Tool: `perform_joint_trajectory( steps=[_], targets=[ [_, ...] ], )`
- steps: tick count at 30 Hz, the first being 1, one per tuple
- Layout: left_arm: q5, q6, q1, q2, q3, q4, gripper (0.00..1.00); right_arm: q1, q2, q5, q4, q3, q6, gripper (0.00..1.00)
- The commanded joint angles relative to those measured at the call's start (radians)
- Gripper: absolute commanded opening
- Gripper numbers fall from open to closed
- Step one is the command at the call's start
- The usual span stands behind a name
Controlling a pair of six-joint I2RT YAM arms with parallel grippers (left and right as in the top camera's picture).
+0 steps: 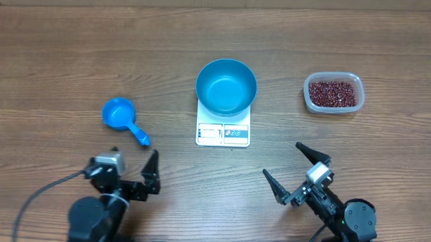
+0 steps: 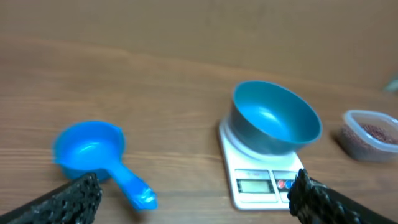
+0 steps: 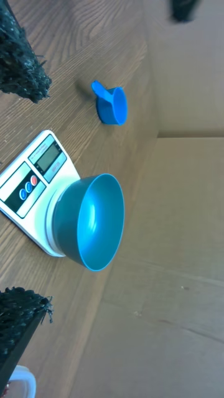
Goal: Scoop item into bowl and weigh 150g on scale
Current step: 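Move the left gripper forward over the blue scoop handle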
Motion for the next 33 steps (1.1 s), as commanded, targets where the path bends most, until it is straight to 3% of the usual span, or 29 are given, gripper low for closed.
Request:
perform_joint_trajectory(
  steps=[1,7,9,16,27,33],
  targets=[
    [-0.116,0.072,0.005,0.106,0.187,-0.071,1.00,-0.004,-0.011,0.006,0.007,-0.007,0.007,1.00],
    [-0.268,0.102,0.005,0.393,0.504,-0.336,1.00,-0.004,-0.011,0.006,0.007,-0.007,0.007,1.00],
    [-0.258,0.100,0.005,0.469,0.564,-0.375,1.00,-0.004,-0.011,0.006,0.007,-0.007,0.007,1.00],
    [-0.097,0.101,0.005,0.638,0.607,-0.341,1.00,-0.004,-0.011,0.006,0.007,-0.007,0.007,1.00],
    [-0.069,0.090,0.005,0.847,0.607,-0.304,1.00,-0.004,-0.011,0.006,0.007,-0.007,0.007,1.00],
    [-0.130,-0.084,0.005,0.894,0.607,-0.296,1.00,-0.004,-0.011,0.006,0.007,-0.007,0.007,1.00]
  ],
)
